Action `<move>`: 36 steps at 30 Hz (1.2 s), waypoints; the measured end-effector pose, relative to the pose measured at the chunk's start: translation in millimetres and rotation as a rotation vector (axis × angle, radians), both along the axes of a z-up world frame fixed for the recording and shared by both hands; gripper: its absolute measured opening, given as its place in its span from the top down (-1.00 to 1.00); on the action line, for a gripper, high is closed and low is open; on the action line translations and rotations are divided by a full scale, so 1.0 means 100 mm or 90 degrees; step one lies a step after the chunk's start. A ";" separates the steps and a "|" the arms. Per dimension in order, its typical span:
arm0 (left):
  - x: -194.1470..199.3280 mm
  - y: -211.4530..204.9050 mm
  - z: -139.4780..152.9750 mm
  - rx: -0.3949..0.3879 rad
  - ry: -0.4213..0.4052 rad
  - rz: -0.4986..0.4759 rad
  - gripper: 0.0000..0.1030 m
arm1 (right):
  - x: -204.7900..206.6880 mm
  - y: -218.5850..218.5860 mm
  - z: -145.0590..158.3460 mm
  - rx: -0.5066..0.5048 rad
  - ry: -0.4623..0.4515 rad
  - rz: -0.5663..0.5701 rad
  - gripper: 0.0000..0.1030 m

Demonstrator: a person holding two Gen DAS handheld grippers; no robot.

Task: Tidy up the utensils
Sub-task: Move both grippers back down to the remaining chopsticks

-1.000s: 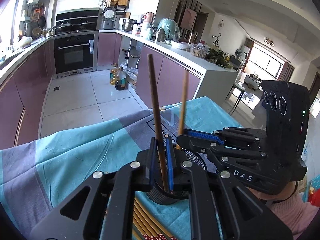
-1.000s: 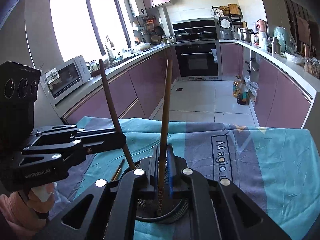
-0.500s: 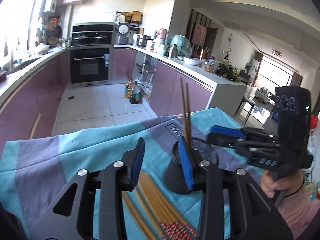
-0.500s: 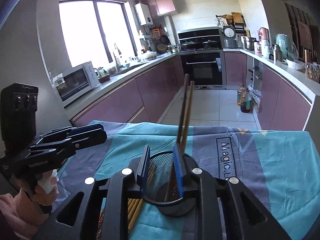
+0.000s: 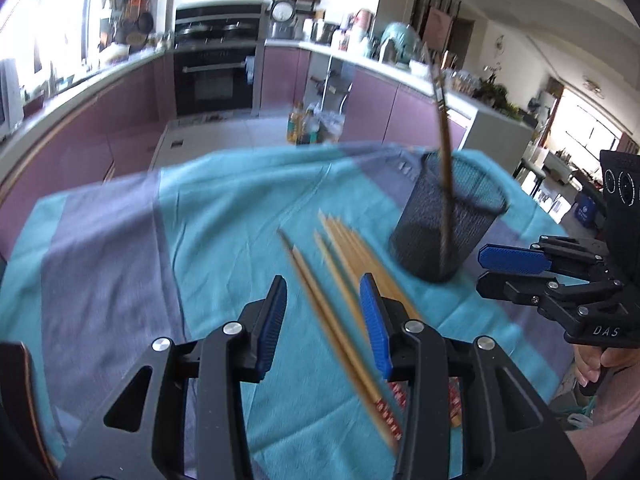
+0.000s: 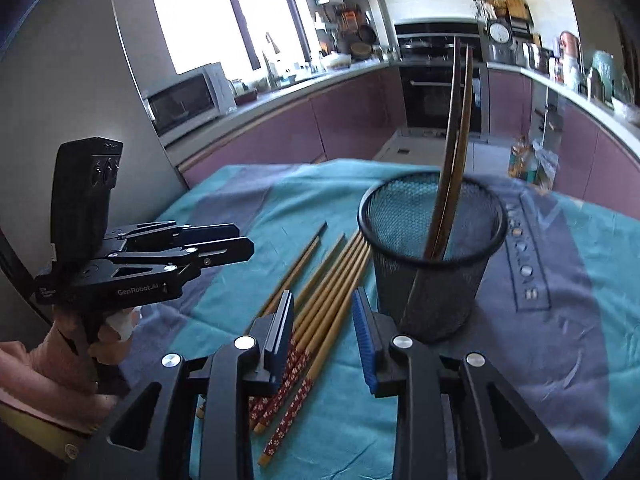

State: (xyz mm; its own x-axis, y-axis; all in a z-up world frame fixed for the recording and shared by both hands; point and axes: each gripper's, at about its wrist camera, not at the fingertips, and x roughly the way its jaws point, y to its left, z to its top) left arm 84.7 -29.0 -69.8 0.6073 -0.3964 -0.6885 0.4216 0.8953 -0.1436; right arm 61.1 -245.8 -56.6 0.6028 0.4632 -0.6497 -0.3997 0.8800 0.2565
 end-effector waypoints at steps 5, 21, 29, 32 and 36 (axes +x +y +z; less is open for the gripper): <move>0.01 0.04 -0.29 0.014 0.049 0.004 0.27 | 0.04 0.07 -0.20 -0.014 0.038 -0.011 0.45; 0.09 -0.14 -0.50 0.041 0.085 0.001 0.29 | 0.19 0.30 -0.41 -0.072 0.060 -0.033 0.45; 0.11 -0.18 -0.52 0.051 0.083 0.003 0.26 | 0.22 0.32 -0.43 -0.085 0.063 -0.040 0.45; 0.11 -0.20 -0.52 0.056 0.081 0.000 0.30 | 0.21 0.30 -0.43 -0.091 0.064 -0.043 0.45; 0.10 -0.19 -0.54 0.059 0.081 -0.005 0.42 | 0.21 0.35 -0.44 -0.112 0.061 -0.045 0.45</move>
State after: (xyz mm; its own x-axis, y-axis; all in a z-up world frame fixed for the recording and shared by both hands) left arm 94.5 -48.1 -123.4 0.5095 -0.3320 -0.7938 0.4121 0.9040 -0.1135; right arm 81.8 -210.7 -101.0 0.5616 0.2962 -0.7726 -0.3169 0.9395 0.1298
